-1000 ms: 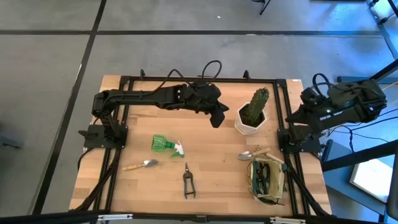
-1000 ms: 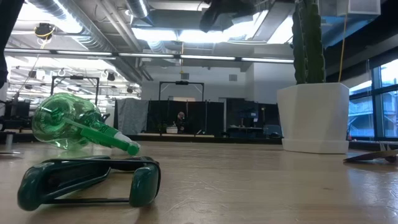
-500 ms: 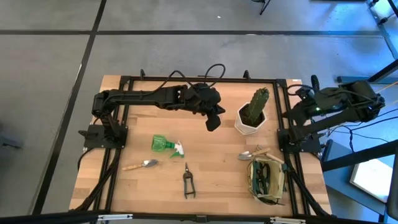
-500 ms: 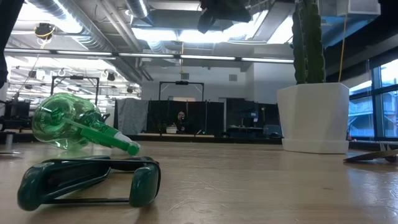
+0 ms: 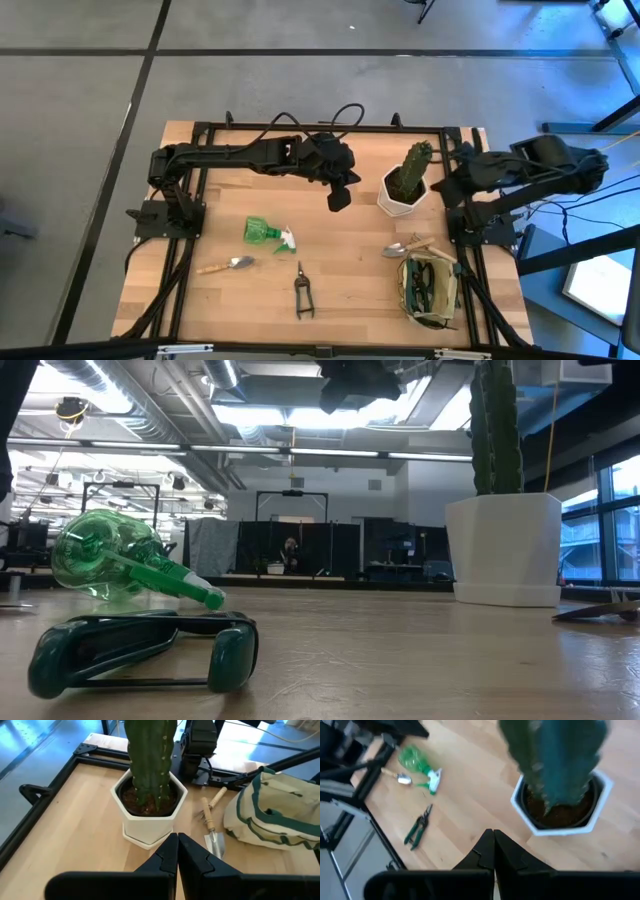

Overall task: Pick & Place Garden tools in Gardening bag
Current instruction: Put the hand rake into the side pocket of the white bag

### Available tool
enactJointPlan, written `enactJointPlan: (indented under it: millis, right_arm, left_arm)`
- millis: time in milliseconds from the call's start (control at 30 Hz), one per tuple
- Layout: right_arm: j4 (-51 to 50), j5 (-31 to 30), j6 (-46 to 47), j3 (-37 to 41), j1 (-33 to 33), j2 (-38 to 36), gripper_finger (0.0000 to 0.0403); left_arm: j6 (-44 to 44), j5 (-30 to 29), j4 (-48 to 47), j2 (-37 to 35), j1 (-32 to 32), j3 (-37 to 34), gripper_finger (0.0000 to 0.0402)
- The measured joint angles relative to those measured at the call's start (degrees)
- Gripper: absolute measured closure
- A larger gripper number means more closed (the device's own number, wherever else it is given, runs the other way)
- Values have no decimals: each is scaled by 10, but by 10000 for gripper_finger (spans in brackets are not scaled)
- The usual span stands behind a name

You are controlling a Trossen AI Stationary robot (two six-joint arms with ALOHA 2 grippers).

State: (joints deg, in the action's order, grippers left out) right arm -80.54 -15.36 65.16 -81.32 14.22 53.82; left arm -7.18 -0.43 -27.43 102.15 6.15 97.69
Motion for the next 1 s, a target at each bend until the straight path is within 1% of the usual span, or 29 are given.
enactJointPlan:
  millis: [133, 200, 300, 367, 467, 600, 667, 800, 1000]
  right_arm:
    - [2, 37, -2, 0, 0, 26, 402]
    - [8, 50, -23, 0, 0, 40, 402]
    - [16, 106, -75, 0, 1, 54, 402]
    - [12, 138, -89, 0, 2, 62, 402]
    - [-24, 180, -86, 0, 1, 66, 402]
    - [-100, 232, -63, 1, 2, 66, 402]
    - [-90, 264, -70, 7, 2, 59, 402]
    - [-95, 286, -79, 17, 3, 47, 402]
    - [-95, 287, -108, 66, 29, 46, 402]
  left_arm:
    - [5, 2, 0, 0, 0, 0, 398]
    - [5, 6, 0, 0, 0, 0, 398]
    - [5, 7, 0, 0, 0, 0, 398]
    - [10, 7, 0, 0, 0, 0, 398]
    - [19, 14, 0, 0, 0, 0, 398]
    - [20, 19, -4, 0, 0, 0, 398]
    - [20, 19, -11, 0, 0, 0, 398]
    - [20, 19, -21, 0, 0, 0, 398]
    - [17, 20, -40, 0, 0, 0, 398]
